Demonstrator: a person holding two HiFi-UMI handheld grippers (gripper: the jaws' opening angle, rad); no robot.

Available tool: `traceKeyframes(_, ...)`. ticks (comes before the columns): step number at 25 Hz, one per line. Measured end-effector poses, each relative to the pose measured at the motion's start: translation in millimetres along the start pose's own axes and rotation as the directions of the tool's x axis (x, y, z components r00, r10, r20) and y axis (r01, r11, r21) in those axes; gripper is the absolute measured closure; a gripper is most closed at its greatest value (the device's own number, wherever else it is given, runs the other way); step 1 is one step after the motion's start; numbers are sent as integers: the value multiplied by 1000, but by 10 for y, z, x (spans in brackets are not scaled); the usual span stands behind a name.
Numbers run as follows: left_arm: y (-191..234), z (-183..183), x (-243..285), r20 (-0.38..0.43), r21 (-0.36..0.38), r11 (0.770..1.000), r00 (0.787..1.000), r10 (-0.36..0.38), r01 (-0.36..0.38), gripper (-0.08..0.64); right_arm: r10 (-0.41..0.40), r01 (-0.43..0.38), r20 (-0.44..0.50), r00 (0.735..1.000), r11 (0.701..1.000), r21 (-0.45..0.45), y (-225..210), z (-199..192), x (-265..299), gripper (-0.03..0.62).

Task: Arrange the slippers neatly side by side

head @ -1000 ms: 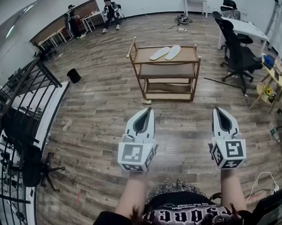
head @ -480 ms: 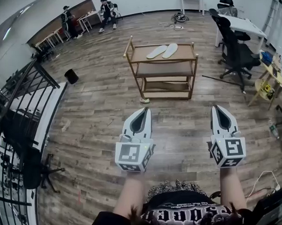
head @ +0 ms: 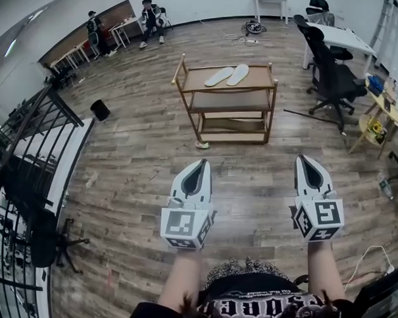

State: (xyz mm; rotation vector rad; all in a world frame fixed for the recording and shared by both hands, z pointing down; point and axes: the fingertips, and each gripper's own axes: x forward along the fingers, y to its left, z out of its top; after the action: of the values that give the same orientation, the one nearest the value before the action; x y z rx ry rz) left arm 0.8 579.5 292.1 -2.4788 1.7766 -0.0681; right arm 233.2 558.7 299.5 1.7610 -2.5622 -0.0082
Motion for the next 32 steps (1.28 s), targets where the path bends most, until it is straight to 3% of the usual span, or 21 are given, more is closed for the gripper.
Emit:
traceKeyframes(7,-97,-46,50,7,-62,997,999,-40,41,558,18,-18,-12,1000,999,31,-152,-70,29,588)
traceKeyframes(12,-176,-18,75,-30,66,998,999,-12,14,558,2,-1,-15,1000,1000,15,-298,-107,76,588)
traceKeyframes(17,-103,-5,151,-24,59,998,999,27,-25,558,9,-9,-12,1000,1000,11,-311,-139,215,588)
traceKeyframes(32,895,-214,1386,-26,32,999,999,-40,41,558,-65,65,-17,998,998,-22,-234,-69,1608,588)
